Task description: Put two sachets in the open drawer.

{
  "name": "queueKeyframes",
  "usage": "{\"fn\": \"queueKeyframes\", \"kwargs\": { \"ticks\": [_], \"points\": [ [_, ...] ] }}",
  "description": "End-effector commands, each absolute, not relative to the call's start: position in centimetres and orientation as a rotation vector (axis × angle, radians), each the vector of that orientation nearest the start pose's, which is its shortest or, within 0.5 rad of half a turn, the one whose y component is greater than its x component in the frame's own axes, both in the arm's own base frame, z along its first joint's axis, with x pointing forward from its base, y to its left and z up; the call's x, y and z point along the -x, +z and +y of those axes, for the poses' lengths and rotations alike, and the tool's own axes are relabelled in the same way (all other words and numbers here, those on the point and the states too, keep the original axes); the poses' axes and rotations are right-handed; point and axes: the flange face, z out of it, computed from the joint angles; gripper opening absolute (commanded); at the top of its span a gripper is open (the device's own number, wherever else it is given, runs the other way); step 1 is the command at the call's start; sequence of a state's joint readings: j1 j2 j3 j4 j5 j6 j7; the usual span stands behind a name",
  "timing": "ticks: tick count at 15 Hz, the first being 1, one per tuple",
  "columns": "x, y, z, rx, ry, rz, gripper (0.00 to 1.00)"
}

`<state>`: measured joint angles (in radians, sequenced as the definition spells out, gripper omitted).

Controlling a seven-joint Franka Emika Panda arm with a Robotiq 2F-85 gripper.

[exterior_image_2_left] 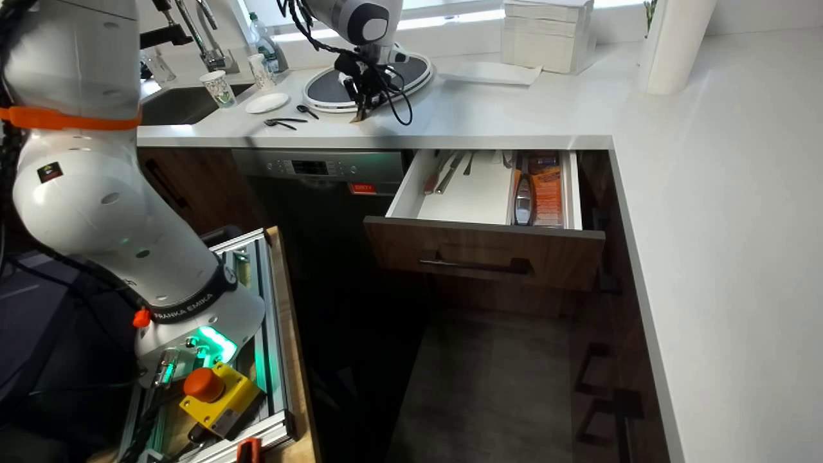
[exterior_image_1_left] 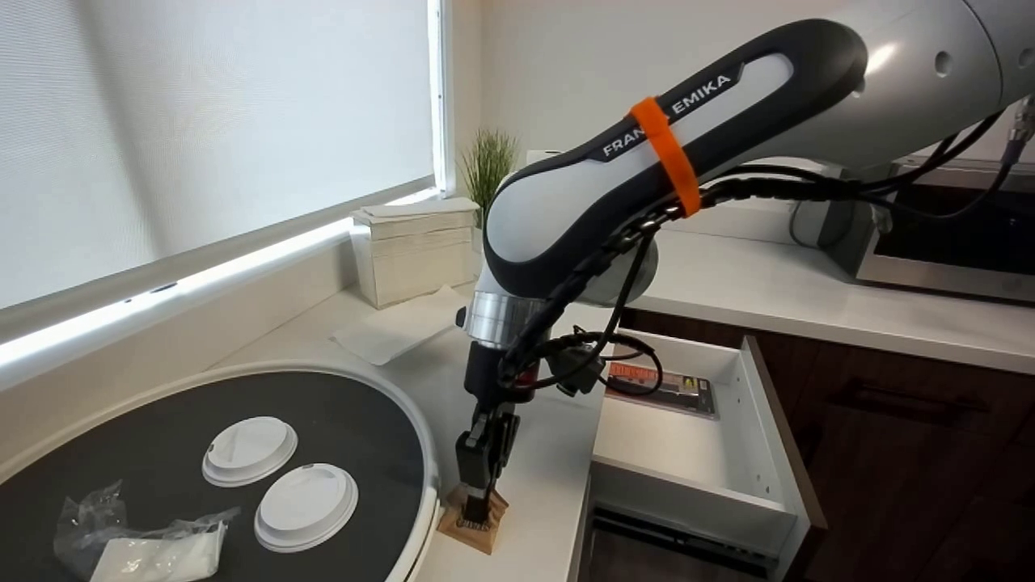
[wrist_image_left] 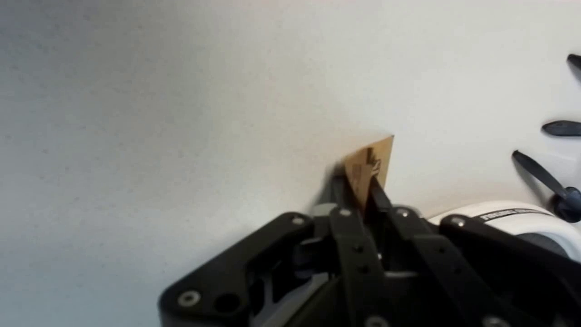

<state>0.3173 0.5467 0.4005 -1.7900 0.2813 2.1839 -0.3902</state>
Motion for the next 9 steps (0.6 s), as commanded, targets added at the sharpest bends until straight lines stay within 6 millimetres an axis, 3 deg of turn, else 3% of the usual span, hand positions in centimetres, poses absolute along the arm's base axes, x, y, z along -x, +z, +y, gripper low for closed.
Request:
{"fn": "queueKeyframes", "kwargs": {
  "ticks": [1, 5, 9],
  "points": [
    [-49.2, 27.9, 41.2, 2.508, 0.239, -1.158, 0.02],
    [-49.4, 33.6, 38.1, 2.607, 0.095, -1.023, 0.02],
    [-48.7, 39.3, 31.7, 2.723, -0.018, -0.753, 0.02]
  ]
}}
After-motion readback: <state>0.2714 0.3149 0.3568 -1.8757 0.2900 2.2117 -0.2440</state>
